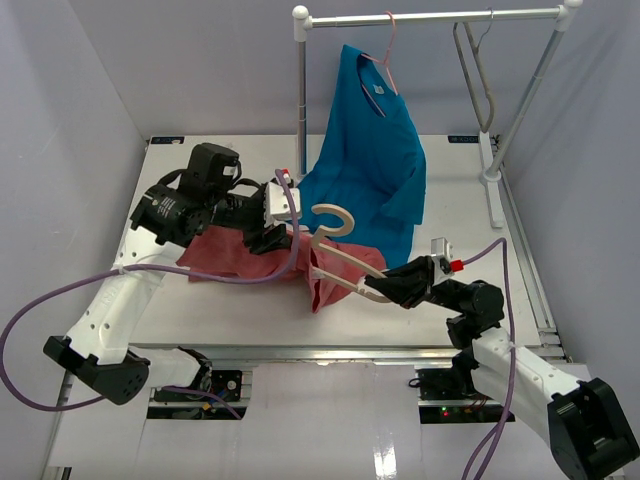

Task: Place the t-shirt on the hanger

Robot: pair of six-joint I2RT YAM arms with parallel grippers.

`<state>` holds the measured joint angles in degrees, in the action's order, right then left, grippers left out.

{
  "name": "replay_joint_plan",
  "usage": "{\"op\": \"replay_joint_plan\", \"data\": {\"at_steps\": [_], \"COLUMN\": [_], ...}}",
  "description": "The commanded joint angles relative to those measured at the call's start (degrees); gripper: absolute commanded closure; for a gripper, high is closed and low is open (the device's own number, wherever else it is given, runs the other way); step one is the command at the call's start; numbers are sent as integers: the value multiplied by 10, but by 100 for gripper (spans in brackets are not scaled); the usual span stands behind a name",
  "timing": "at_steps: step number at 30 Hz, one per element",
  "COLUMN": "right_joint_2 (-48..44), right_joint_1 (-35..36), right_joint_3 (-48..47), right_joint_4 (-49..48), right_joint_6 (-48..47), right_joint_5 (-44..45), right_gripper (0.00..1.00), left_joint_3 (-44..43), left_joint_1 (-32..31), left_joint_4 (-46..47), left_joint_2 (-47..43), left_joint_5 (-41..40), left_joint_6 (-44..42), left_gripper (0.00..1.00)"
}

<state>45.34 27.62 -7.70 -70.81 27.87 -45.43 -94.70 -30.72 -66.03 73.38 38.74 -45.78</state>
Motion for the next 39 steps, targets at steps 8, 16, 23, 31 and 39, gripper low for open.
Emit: {"op": "replay_joint_plan", "data": {"at_steps": [8,16,23,31,39], "right_joint_2": [-15,-12,-35,-50,-10], "right_joint_1": [1,0,0,3,102], "right_joint_3": [-37,-93,-225,-286,-313], "right_joint_4": [-87,87,387,487,517], "right_joint_6": [-18,-41,-43,25,-20], "right_joint_5": [-12,45,285,339,368], "right_gripper": [92,54,29,35,44], "left_joint_3": [75,102,183,227,247], "left_joint_1": [-8,-8,-8,-8,-8], "left_joint_4": [11,85,160,216,265], "left_joint_2": [-42,-81,-157,-211,-207], "left_joint_5": [62,43,-60,-148,-324], "left_joint_6": [9,49,131,271,449], "left_gripper": [88,100,100,100,100]}}
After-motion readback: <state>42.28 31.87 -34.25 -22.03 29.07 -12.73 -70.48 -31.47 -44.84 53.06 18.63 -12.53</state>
